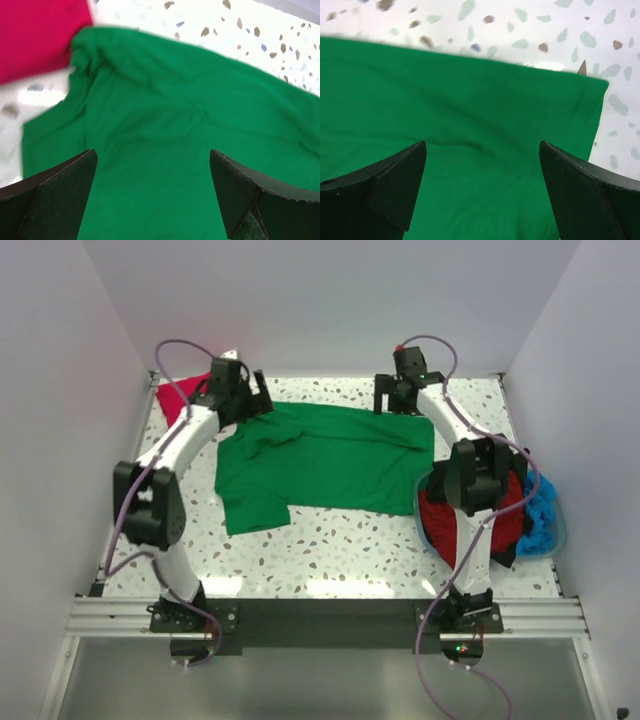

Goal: Fold and stack the t-shirts
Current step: Fold the tshirt

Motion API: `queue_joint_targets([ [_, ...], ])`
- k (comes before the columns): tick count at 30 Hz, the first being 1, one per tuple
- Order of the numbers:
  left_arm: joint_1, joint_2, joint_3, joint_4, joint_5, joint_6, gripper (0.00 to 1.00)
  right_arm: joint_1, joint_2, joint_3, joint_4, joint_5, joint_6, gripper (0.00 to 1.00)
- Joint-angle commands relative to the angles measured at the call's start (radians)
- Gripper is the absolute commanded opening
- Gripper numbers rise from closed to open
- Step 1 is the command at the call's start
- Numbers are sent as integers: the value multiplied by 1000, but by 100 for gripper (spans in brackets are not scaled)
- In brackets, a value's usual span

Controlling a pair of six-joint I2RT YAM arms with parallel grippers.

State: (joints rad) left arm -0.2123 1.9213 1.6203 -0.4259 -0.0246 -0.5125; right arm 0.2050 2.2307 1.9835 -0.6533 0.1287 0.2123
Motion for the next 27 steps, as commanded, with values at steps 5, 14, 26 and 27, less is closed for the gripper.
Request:
queue_joint_targets([
  [5, 4, -444, -466, -56, -127, -118, 100, 149, -341, -340, 21, 118, 124, 99],
  [14, 207, -458, -571, -62, -135, -147, 100, 275, -540, -636, 81, 147, 209, 99],
  [26, 375, -32, -271, 206, 20, -29, 100, 275, -663, -784, 112, 183, 216, 99],
  [27, 378, -6, -249, 229, 50, -24, 100, 275, -675, -790, 112, 183, 213, 99],
])
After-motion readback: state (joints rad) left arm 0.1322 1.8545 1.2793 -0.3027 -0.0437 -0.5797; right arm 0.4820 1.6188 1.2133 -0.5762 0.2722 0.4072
